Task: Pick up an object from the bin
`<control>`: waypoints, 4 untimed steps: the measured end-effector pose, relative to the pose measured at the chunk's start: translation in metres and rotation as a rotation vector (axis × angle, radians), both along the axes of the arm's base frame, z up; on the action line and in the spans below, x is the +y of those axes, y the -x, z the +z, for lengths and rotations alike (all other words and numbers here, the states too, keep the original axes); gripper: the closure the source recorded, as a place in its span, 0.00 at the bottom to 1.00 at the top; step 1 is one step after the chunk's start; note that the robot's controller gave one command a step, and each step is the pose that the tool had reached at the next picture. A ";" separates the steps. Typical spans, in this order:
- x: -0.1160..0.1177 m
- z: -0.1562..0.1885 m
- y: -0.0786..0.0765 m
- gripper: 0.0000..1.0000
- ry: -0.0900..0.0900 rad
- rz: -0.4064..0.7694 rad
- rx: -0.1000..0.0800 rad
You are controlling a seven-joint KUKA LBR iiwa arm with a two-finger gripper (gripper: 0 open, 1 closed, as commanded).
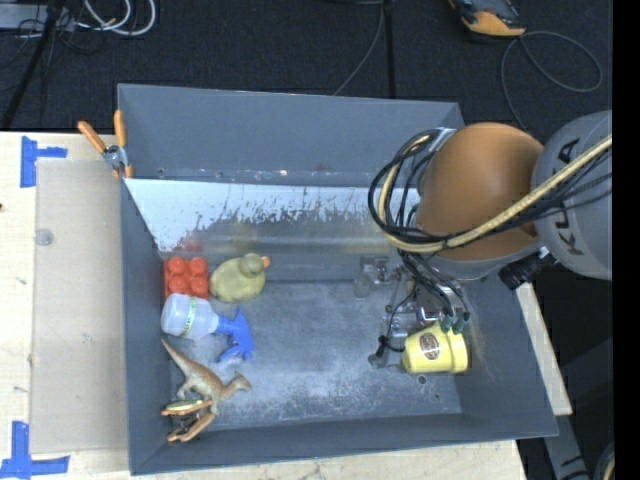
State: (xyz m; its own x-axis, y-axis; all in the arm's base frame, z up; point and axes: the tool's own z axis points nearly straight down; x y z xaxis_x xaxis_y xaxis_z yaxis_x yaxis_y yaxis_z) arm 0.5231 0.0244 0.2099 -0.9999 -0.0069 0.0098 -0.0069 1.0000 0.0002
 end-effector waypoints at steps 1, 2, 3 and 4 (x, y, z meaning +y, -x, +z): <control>0.000 0.004 -0.001 0.00 0.000 -0.001 -0.008; -0.056 -0.048 0.012 0.00 -0.001 0.037 -0.009; -0.025 -0.058 0.009 0.00 0.001 0.016 -0.005; -0.045 -0.060 0.003 0.00 -0.004 0.129 -0.008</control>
Offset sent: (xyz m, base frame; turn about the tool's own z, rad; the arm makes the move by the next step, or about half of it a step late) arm -0.0386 -0.1570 -0.1399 -0.0901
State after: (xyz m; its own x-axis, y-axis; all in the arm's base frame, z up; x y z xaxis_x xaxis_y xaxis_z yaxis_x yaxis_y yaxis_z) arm 0.5202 -0.0206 0.1498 -0.9907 -0.1360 0.0013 -0.1359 0.9907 0.0038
